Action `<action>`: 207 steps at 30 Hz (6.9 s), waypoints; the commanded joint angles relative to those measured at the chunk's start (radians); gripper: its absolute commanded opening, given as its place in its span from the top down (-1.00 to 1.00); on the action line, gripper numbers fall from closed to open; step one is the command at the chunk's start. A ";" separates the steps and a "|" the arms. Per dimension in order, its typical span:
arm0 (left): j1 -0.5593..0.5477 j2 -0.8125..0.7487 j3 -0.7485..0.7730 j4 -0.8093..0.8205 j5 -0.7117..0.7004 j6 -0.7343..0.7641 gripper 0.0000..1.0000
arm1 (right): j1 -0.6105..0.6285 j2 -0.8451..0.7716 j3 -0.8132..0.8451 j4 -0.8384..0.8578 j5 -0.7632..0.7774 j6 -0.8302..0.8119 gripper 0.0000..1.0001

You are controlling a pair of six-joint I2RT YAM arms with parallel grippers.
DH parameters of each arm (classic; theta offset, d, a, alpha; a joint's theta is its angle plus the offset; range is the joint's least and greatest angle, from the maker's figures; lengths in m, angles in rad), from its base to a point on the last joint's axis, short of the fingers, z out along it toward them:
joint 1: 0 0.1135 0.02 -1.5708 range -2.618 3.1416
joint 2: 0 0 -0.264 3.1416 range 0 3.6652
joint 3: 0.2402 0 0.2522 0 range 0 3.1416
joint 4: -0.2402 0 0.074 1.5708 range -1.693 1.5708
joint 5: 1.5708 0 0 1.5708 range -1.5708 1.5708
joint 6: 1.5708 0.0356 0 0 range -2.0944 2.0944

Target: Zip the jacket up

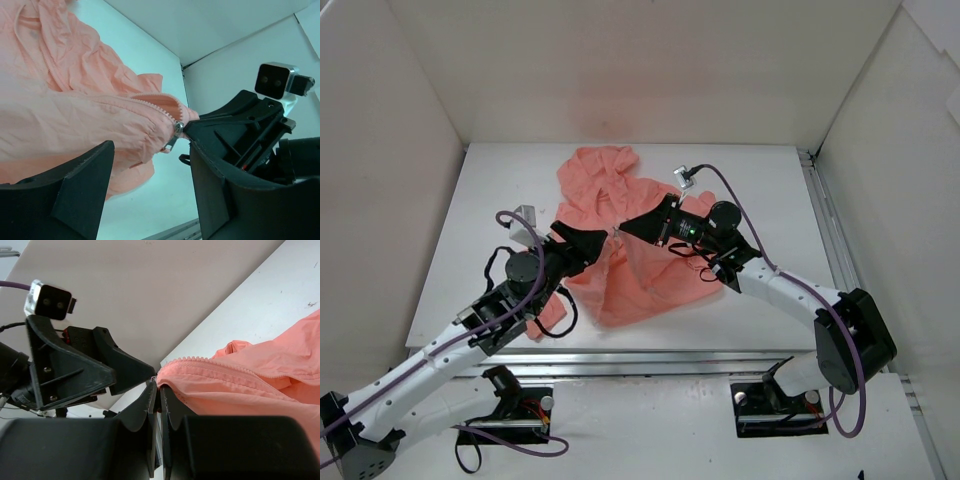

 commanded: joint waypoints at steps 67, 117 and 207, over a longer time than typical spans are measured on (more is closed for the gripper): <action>0.191 0.086 -0.189 0.533 0.383 -0.249 1.00 | 0.023 -0.033 0.037 0.061 -0.026 0.000 1.00; 0.191 0.251 -0.208 0.763 0.653 -0.290 1.00 | 0.042 0.026 0.281 -0.440 0.196 -0.193 1.00; 0.191 0.386 -0.243 1.069 0.619 -0.415 1.00 | -0.060 -0.161 0.231 -0.760 0.013 -0.331 1.00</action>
